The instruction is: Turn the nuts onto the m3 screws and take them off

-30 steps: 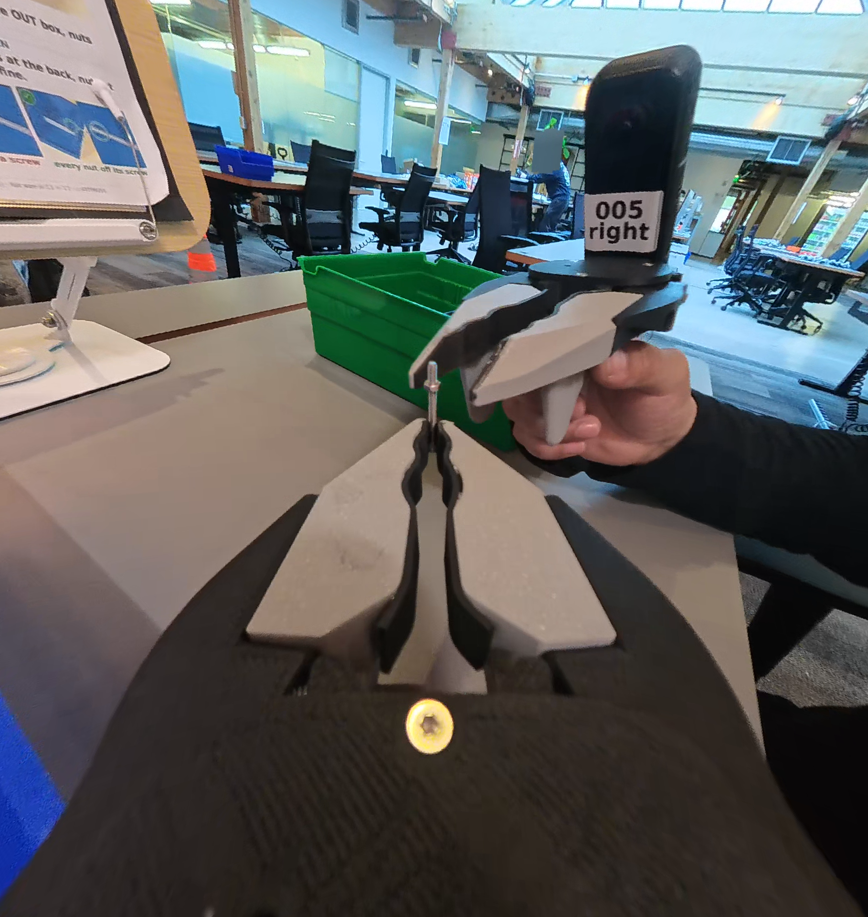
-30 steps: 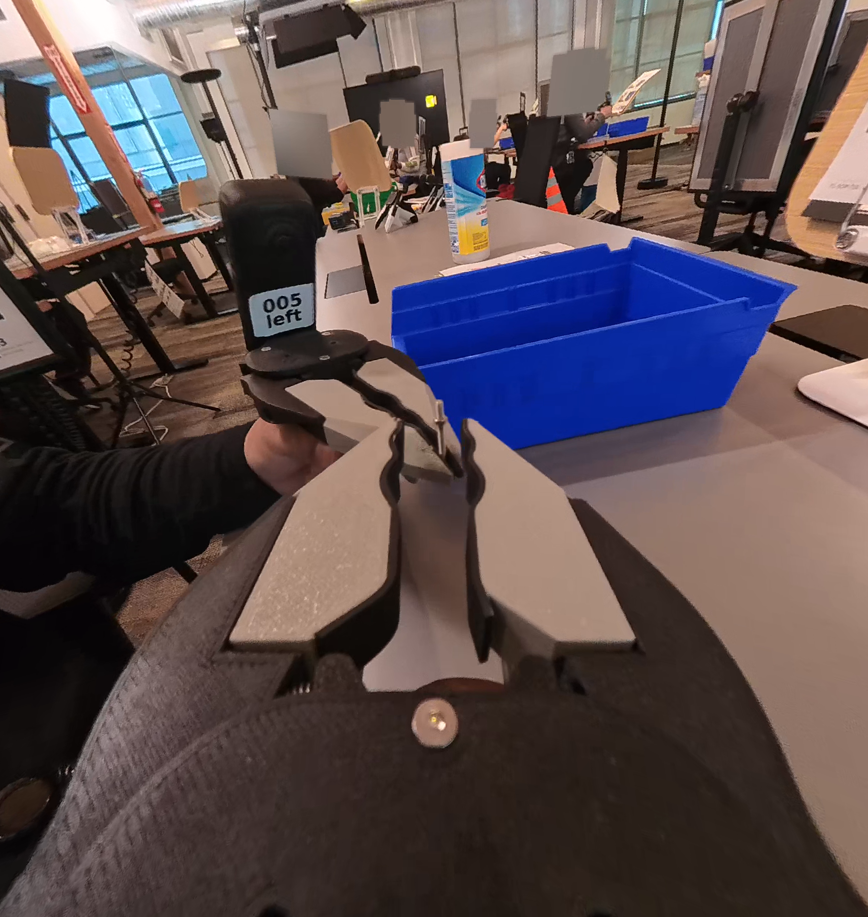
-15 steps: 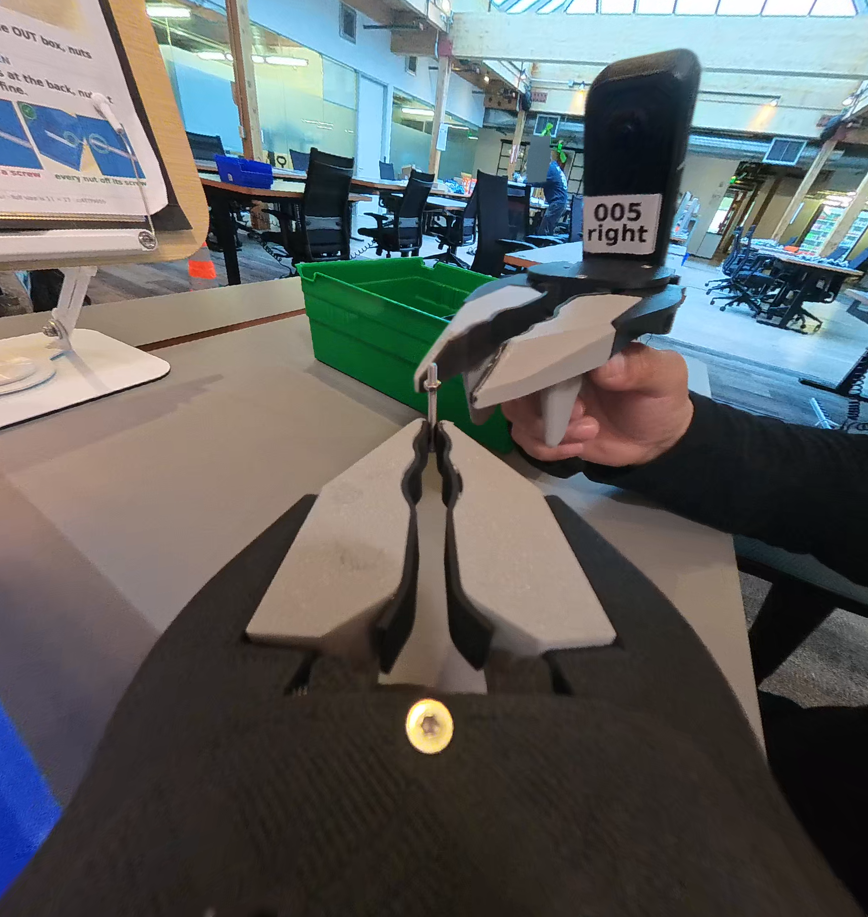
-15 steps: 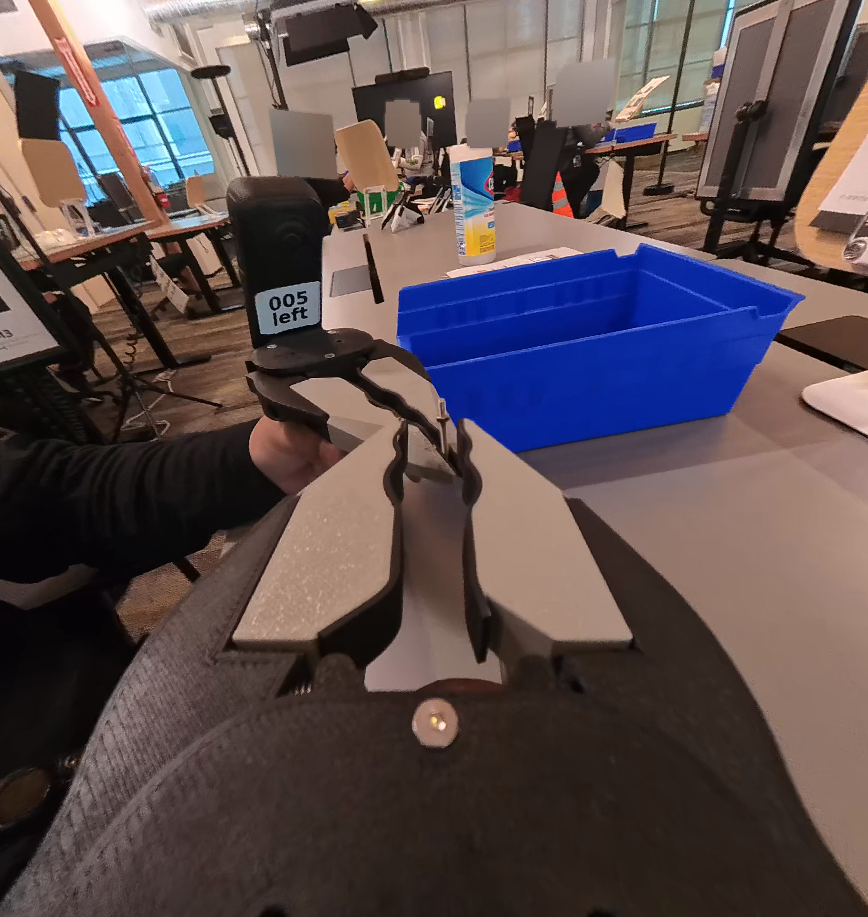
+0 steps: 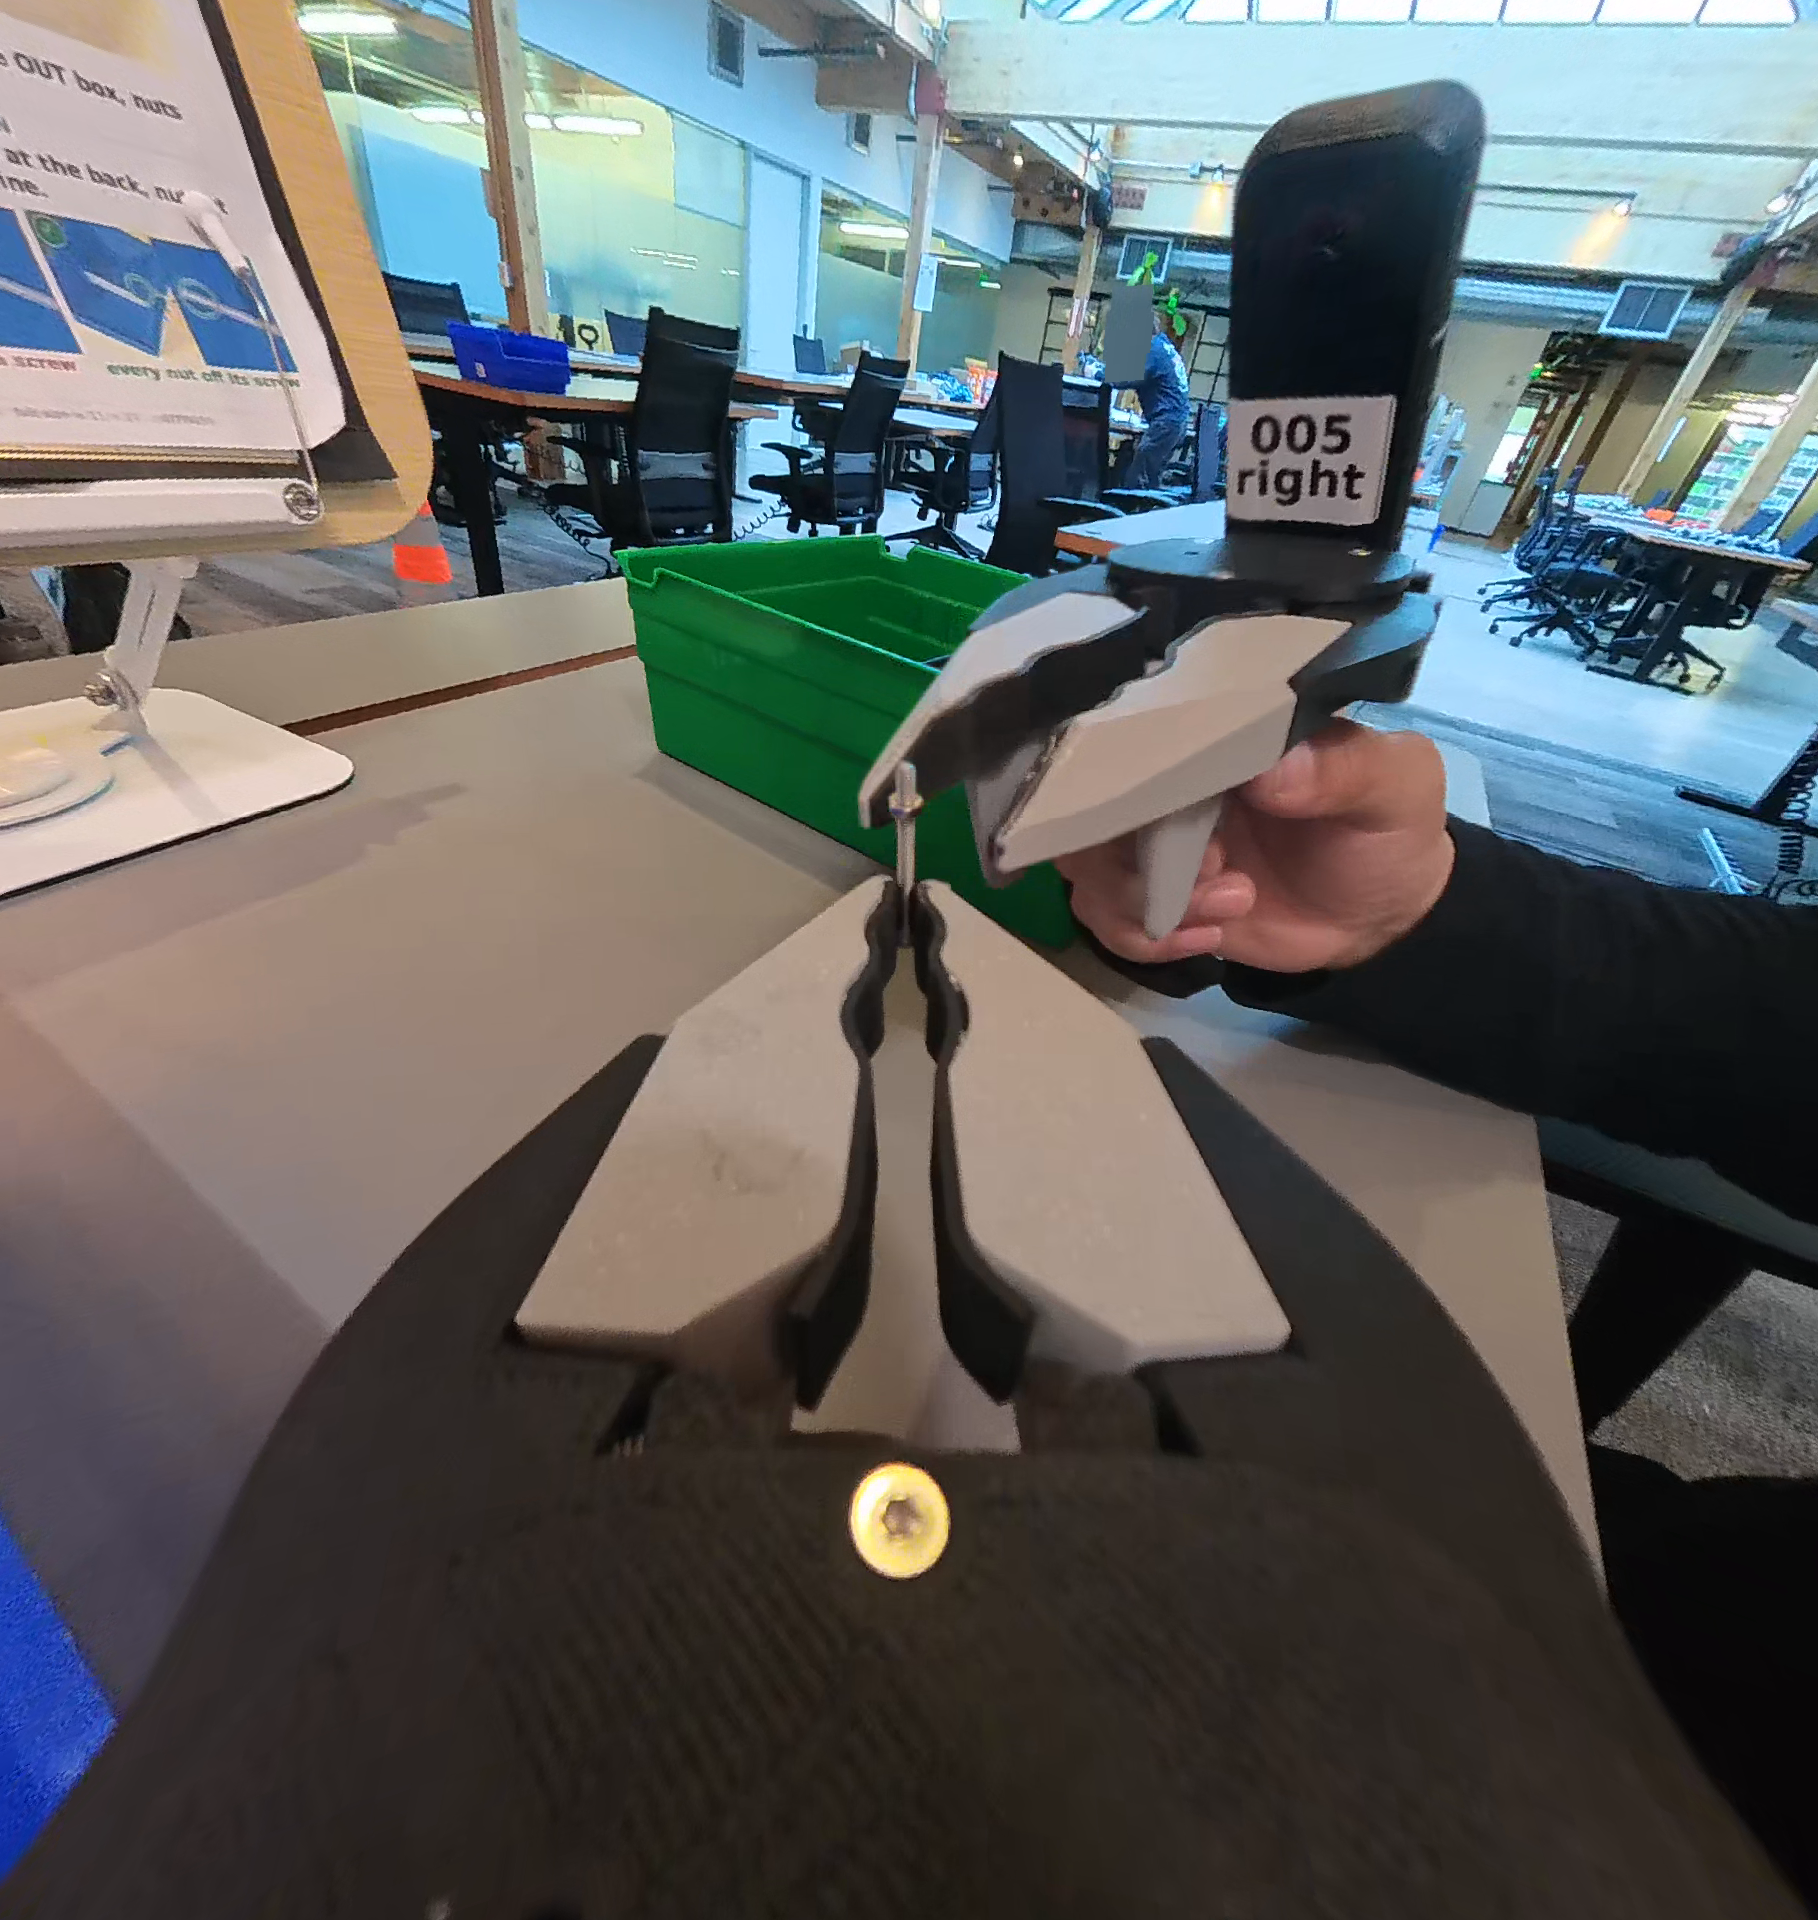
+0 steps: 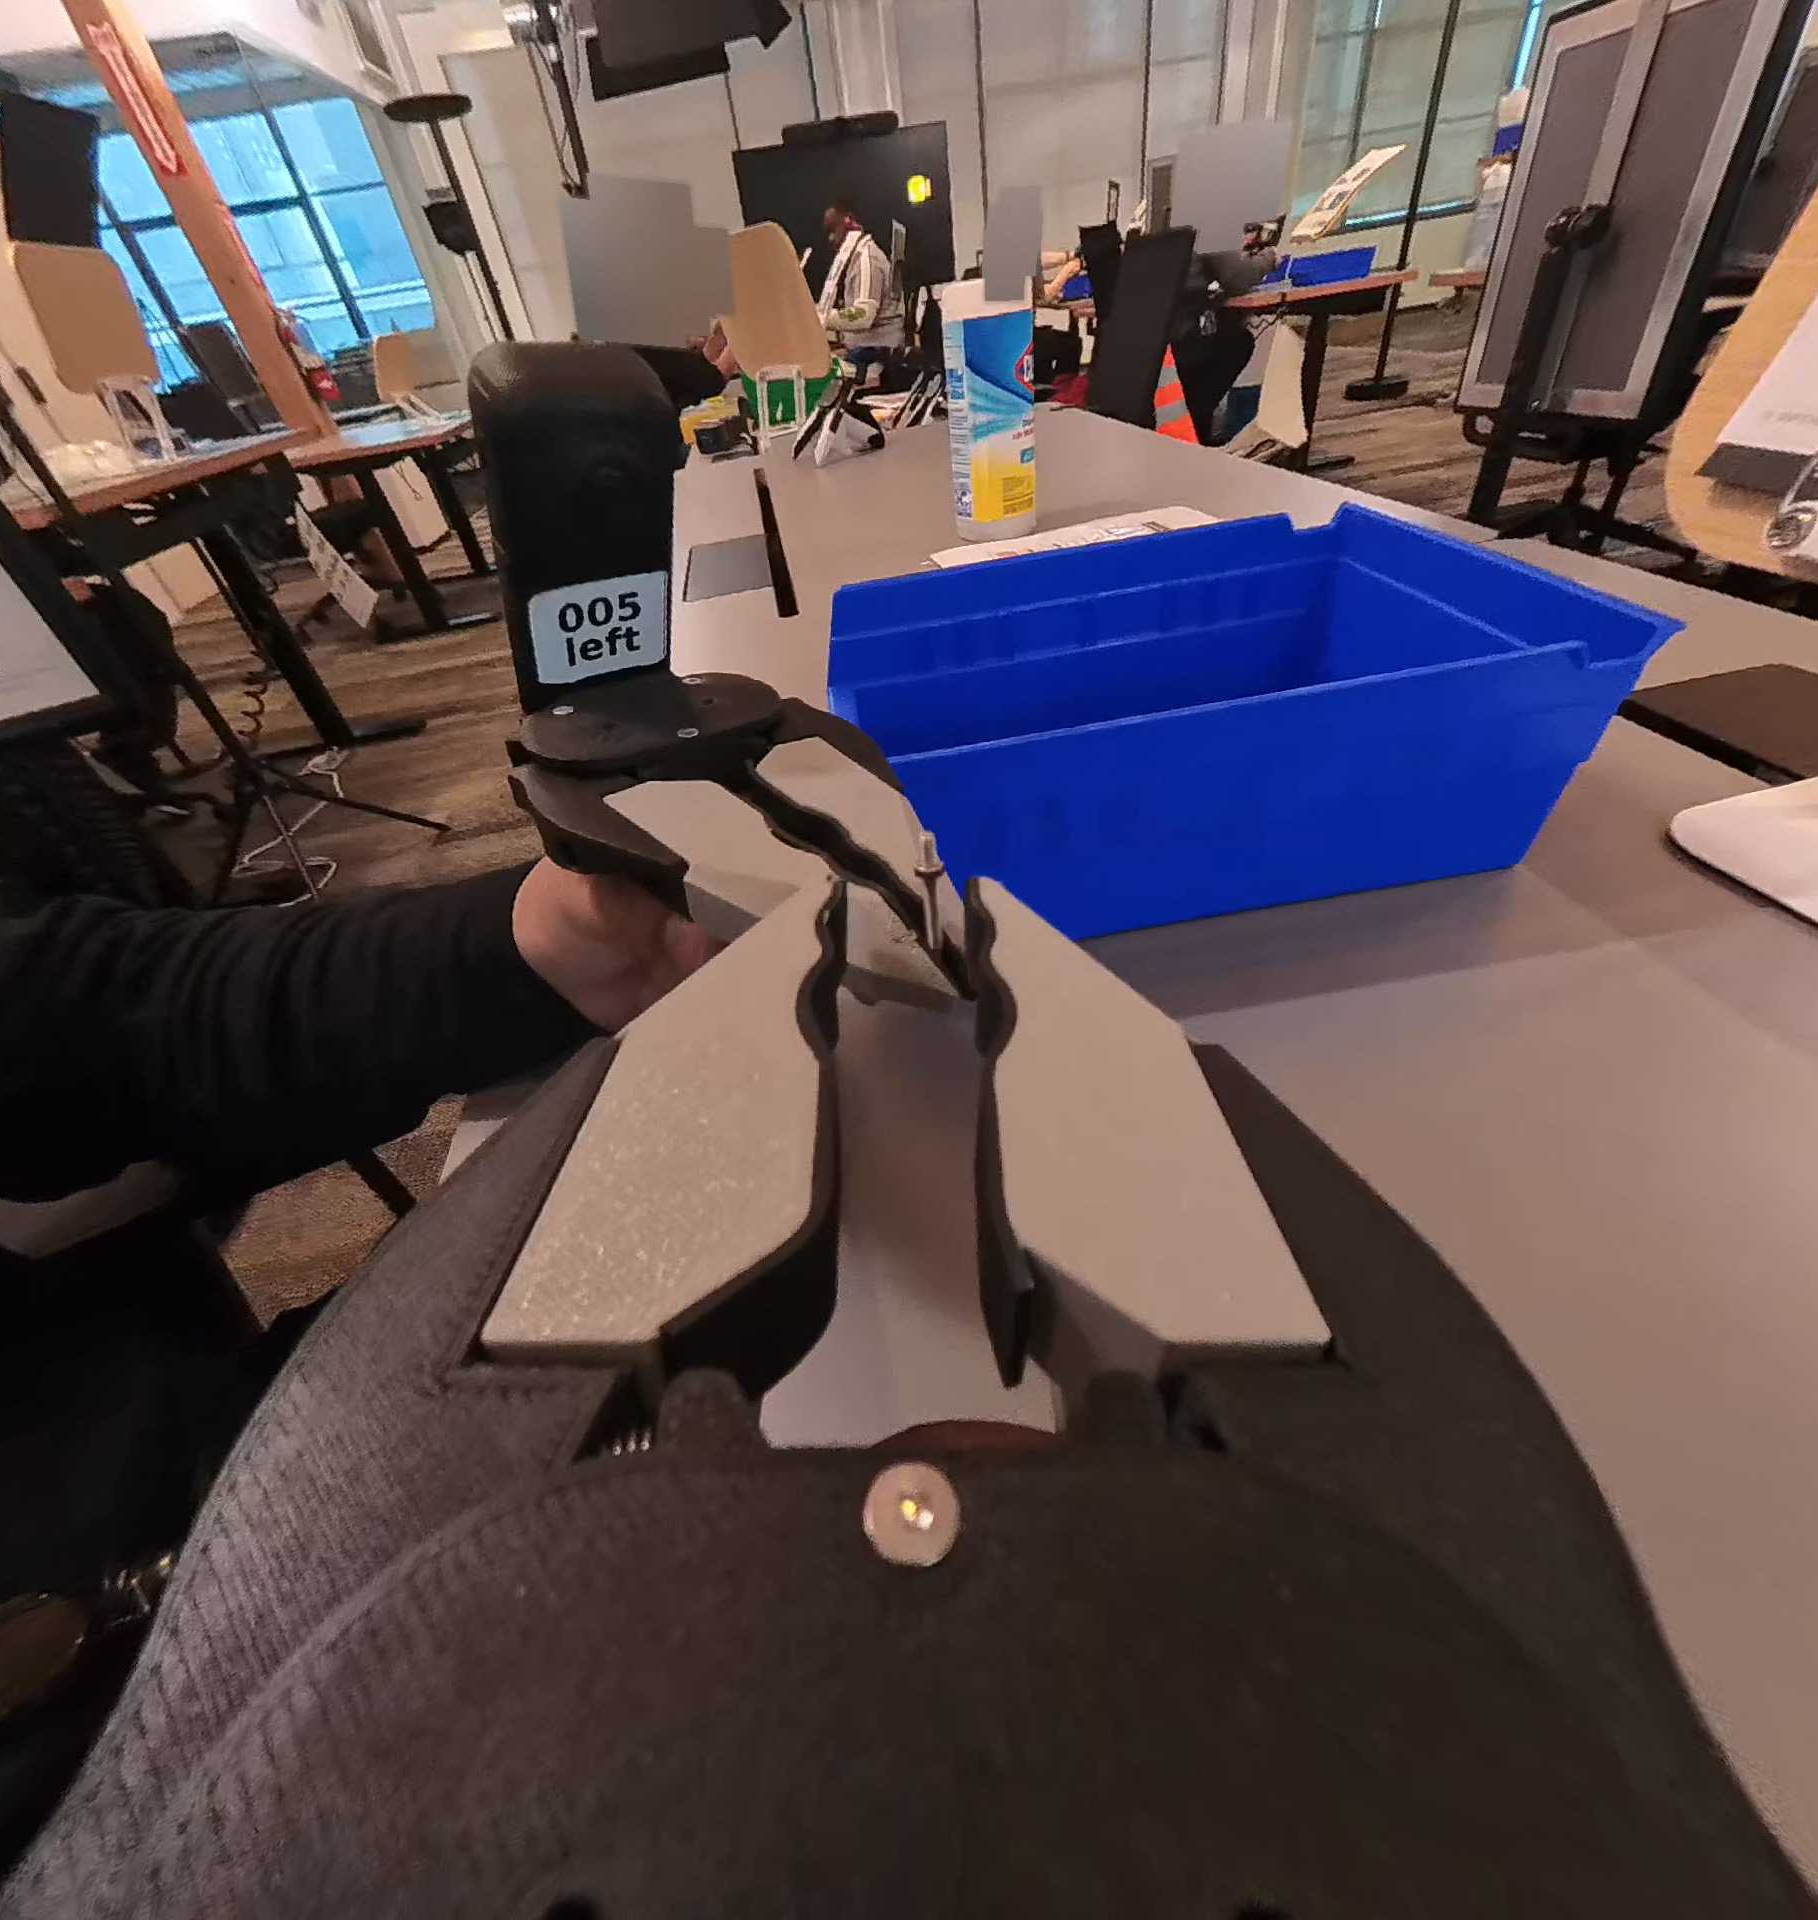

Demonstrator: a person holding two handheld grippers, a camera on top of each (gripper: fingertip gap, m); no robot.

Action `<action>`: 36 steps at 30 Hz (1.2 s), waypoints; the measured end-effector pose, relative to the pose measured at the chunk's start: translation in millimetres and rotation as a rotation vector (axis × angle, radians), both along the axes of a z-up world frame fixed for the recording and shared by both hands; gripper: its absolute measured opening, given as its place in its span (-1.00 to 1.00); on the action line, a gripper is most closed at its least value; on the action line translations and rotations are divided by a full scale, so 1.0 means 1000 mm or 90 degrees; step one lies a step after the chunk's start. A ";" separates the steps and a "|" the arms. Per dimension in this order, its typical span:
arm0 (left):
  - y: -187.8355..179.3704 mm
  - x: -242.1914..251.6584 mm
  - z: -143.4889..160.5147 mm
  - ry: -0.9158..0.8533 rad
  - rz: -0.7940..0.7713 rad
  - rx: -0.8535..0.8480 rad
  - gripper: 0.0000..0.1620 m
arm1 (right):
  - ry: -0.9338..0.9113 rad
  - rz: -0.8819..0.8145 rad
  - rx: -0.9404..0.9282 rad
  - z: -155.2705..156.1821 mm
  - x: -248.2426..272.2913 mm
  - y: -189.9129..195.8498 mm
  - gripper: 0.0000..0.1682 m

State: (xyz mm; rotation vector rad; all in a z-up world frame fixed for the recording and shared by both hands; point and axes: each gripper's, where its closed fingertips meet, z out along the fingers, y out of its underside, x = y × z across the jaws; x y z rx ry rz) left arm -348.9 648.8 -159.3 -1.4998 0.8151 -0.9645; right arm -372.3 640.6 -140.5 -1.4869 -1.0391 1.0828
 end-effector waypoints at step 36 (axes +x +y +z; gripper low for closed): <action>-0.007 0.009 -0.007 0.035 -0.023 0.009 -1.00 | 0.003 0.030 0.008 -0.007 -0.018 -0.012 -0.71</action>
